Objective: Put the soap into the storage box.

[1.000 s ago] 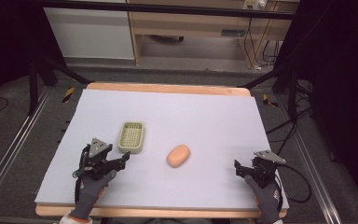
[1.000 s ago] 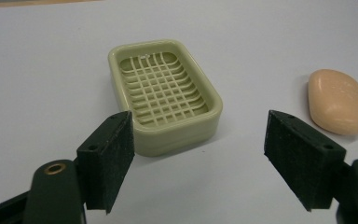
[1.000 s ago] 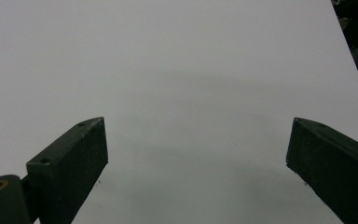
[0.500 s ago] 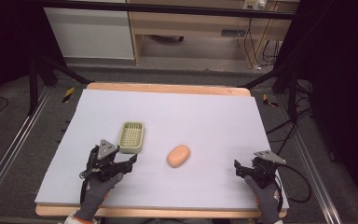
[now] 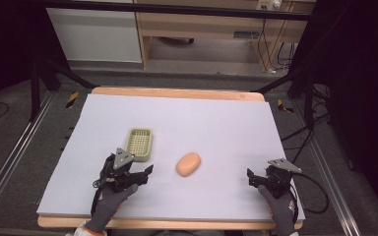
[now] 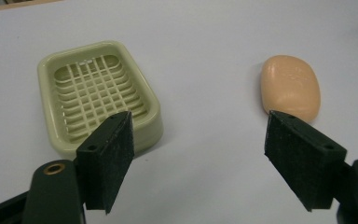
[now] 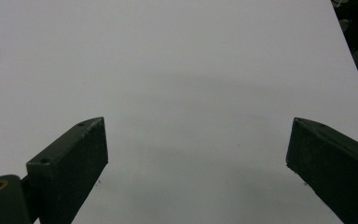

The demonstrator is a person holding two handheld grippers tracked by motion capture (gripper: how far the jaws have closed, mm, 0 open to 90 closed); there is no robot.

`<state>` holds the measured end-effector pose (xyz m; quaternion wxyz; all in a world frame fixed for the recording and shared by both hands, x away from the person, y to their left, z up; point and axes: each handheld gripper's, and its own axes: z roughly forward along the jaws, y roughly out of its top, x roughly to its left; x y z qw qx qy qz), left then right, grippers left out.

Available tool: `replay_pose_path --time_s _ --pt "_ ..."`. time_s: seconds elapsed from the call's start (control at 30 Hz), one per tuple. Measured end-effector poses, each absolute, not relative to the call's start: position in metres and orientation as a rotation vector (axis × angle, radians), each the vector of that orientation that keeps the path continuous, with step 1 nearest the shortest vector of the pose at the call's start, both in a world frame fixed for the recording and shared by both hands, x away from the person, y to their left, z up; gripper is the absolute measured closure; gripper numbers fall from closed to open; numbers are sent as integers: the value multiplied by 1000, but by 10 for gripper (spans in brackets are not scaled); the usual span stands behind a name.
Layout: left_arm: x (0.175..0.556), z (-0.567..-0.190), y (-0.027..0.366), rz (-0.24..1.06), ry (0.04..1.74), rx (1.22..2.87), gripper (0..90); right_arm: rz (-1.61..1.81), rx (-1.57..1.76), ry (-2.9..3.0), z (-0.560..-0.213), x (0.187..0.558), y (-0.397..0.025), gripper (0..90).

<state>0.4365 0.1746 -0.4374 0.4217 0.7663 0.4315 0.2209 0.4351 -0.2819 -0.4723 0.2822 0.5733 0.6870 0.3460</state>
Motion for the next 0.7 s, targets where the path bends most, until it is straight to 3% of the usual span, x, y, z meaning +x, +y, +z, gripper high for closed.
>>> replay_pose_path --time_s 0.7 --pt "436 -430 155 545 1019 1943 230 924 1533 1841 -472 433 -281 58"
